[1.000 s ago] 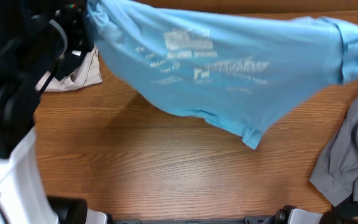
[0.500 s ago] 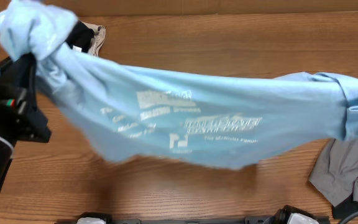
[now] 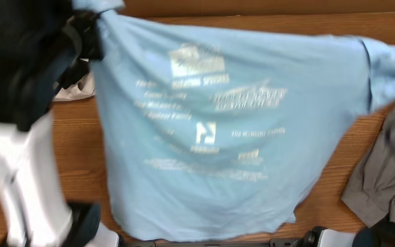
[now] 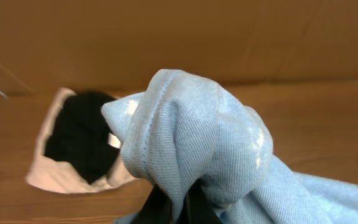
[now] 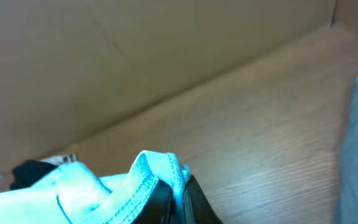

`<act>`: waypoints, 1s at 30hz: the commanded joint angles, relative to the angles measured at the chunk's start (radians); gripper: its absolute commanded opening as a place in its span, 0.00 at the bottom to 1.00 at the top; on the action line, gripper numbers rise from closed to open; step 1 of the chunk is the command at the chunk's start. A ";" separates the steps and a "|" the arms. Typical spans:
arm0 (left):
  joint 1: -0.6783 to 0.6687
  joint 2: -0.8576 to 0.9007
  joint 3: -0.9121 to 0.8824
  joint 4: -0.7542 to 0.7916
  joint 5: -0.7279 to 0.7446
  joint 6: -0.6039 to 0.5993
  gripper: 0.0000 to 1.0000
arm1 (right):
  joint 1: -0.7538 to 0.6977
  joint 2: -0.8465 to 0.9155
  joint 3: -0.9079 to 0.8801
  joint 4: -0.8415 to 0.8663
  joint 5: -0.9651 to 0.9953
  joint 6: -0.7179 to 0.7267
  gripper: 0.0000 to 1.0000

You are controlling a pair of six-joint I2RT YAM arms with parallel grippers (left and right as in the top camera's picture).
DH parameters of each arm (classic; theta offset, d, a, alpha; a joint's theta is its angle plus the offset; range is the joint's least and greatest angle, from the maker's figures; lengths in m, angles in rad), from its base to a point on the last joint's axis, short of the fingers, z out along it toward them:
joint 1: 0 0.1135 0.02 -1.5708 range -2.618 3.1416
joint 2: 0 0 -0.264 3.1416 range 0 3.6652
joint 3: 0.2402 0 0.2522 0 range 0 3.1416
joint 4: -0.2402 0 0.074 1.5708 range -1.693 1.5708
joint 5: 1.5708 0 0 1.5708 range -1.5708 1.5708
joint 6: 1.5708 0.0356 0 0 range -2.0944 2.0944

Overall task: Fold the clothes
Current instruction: 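Lay the stretched T-shirt flat on the table with both grippers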

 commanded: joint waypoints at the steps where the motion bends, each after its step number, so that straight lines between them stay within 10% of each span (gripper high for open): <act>1: 0.011 0.138 -0.008 0.030 -0.020 0.014 0.04 | 0.004 0.138 -0.026 0.032 0.010 -0.032 0.04; 17: 0.010 0.719 -0.008 0.432 0.032 0.014 0.06 | 0.135 0.834 -0.030 0.450 0.026 -0.056 0.18; 21: 0.009 0.813 -0.008 0.537 0.032 0.014 0.73 | 0.159 0.971 -0.030 0.559 0.032 -0.056 1.00; 22: 0.009 0.840 -0.008 0.570 0.032 0.014 1.00 | 0.165 1.009 -0.030 0.582 0.041 -0.055 1.00; 30: 0.024 0.825 0.021 0.567 0.036 0.014 1.00 | 0.161 0.999 -0.020 0.518 0.030 -0.020 1.00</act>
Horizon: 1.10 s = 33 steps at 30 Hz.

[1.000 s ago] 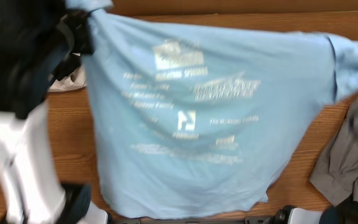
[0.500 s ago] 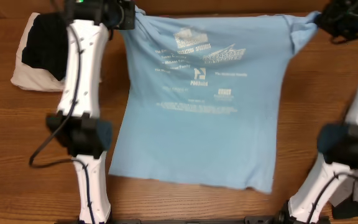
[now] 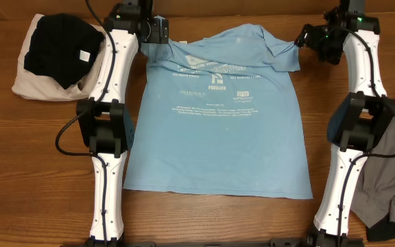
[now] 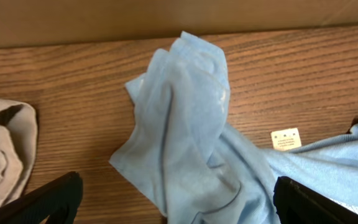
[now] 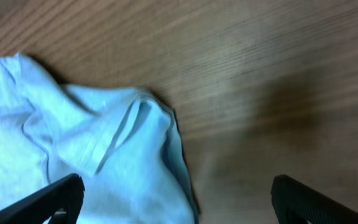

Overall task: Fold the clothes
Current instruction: 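Lay the stretched T-shirt flat on the table with both grippers, then open both grippers and pull them back from the T-shirt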

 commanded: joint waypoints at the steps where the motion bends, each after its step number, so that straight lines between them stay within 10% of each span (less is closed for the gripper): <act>1: 0.019 -0.053 0.032 -0.030 0.002 0.011 1.00 | -0.008 -0.100 0.019 -0.053 -0.019 0.027 1.00; 24: 0.003 -0.658 0.033 -0.793 0.138 0.049 1.00 | 0.083 -0.714 0.010 -0.569 0.135 0.117 1.00; 33: -0.022 -0.771 -0.148 -0.806 0.162 0.048 1.00 | 0.089 -1.030 -0.212 -0.569 0.065 0.119 1.00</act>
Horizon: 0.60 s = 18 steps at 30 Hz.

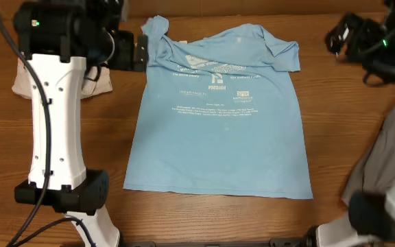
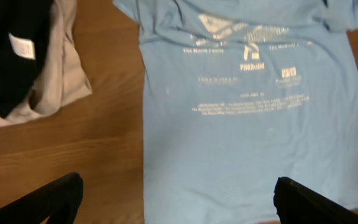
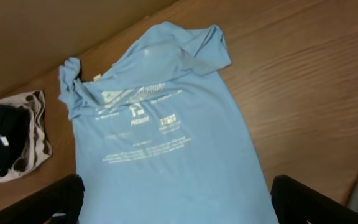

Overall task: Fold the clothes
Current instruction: 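Open both grippers and pull them back from the T-shirt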

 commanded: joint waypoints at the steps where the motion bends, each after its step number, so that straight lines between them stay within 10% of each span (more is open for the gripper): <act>1: -0.013 -0.124 -0.134 -0.003 -0.011 0.022 1.00 | 0.003 -0.220 -0.208 -0.002 0.026 0.035 1.00; 18: -0.013 -0.297 -0.627 0.248 -0.080 -0.040 1.00 | 0.003 -0.502 -1.267 0.273 0.089 0.164 1.00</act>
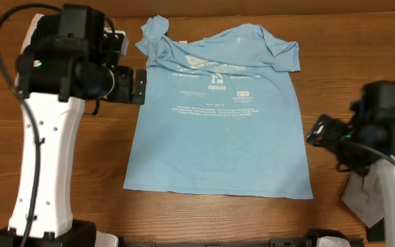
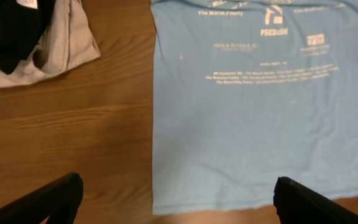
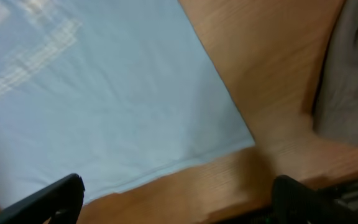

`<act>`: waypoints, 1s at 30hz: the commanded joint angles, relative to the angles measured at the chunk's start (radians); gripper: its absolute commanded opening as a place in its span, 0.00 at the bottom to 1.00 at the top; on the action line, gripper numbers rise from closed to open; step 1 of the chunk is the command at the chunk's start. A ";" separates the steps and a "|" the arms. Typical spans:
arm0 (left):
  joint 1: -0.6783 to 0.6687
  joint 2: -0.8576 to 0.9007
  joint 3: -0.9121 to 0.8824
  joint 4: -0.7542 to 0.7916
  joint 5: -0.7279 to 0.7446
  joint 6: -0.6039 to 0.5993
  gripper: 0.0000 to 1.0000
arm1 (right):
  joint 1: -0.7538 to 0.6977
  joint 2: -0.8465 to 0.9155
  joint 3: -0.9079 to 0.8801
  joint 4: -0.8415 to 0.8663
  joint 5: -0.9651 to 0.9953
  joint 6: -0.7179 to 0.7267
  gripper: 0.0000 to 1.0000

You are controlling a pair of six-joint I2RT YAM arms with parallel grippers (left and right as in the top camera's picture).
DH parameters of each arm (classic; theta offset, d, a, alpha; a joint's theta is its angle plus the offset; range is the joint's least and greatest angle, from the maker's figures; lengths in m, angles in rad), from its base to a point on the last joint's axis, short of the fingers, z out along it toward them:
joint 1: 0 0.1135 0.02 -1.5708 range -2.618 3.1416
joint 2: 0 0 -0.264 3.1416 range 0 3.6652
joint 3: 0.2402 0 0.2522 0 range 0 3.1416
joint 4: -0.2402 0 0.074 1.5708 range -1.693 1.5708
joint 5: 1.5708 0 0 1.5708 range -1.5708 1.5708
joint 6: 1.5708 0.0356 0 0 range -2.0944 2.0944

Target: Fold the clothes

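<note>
A light blue T-shirt (image 1: 218, 116) with white print lies flat on the wooden table (image 1: 101, 178), collar at the far side and hem toward me. My left gripper (image 1: 140, 86) hovers open beside the shirt's left edge. From the left wrist, the shirt (image 2: 247, 106) shows its left edge and hem, and the left gripper (image 2: 179, 205) has nothing between its fingers. My right gripper (image 1: 319, 131) is open just off the shirt's right edge. The right wrist looks down on the shirt's (image 3: 104, 93) lower right corner, with the right gripper (image 3: 179, 202) empty.
A pile of black and beige clothes (image 2: 23, 37) lies left of the shirt, hidden under my left arm in the overhead view. A grey garment (image 1: 359, 197) lies at the right edge, also seen as grey cloth (image 3: 353, 81) beside the shirt's corner.
Both open grippers have come nearer along the shirt's sides. The left was by the left shoulder, the right off the far right corner. The shirt has not moved.
Both grippers were shut on the shirt's shoulders, holding it up in the air. Then the shirt lay flat on the table with both grippers open at its sleeves. Afterwards they were clear of it, and now they stand open beside its left and right edges.
</note>
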 commanded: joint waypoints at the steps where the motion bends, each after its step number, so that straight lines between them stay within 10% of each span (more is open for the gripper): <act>1: -0.001 0.020 -0.092 0.055 -0.010 -0.039 1.00 | 0.003 0.011 -0.169 0.082 0.002 0.069 0.99; 19: -0.002 0.035 -0.372 0.336 0.046 -0.067 1.00 | 0.003 0.311 -0.477 0.578 0.017 0.256 0.79; 30: -0.002 0.035 -0.372 0.345 0.047 -0.068 1.00 | 0.003 0.415 -0.477 0.666 0.085 0.282 0.43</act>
